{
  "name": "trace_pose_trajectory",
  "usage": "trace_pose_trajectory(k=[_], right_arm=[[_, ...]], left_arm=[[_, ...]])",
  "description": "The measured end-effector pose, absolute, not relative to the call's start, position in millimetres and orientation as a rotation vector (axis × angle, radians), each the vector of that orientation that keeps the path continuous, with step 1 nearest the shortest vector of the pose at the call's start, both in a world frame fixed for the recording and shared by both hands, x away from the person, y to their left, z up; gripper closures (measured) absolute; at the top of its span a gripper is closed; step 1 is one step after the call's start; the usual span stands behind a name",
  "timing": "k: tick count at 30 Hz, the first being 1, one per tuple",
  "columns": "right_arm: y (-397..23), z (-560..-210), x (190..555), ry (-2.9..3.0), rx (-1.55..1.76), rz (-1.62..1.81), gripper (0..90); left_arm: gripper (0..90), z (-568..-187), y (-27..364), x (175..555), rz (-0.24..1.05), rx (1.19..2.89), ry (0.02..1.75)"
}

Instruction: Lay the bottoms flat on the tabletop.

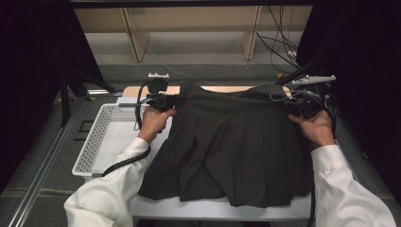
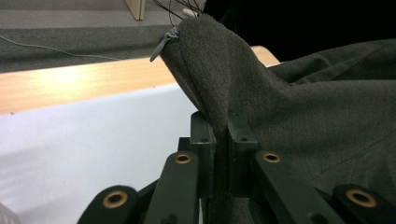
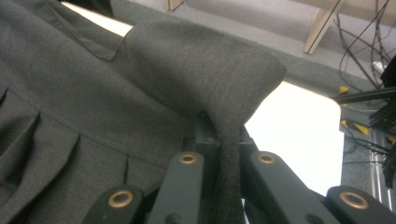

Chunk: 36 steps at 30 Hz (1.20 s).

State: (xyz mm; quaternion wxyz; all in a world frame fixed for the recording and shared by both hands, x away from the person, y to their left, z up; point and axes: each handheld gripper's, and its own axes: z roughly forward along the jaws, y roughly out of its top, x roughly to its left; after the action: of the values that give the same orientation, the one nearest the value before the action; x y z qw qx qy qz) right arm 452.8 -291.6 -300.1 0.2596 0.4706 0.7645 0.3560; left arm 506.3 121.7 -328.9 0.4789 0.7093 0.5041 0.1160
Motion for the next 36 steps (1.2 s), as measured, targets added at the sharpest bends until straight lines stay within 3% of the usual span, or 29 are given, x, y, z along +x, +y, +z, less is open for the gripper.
trace_pose_trajectory(k=[36], right_arm=[[-290,-275,495,1.850,1.351,1.005,88.1]], left_arm=[[82.6,-292,110,535,0.374,1.660,1.236]])
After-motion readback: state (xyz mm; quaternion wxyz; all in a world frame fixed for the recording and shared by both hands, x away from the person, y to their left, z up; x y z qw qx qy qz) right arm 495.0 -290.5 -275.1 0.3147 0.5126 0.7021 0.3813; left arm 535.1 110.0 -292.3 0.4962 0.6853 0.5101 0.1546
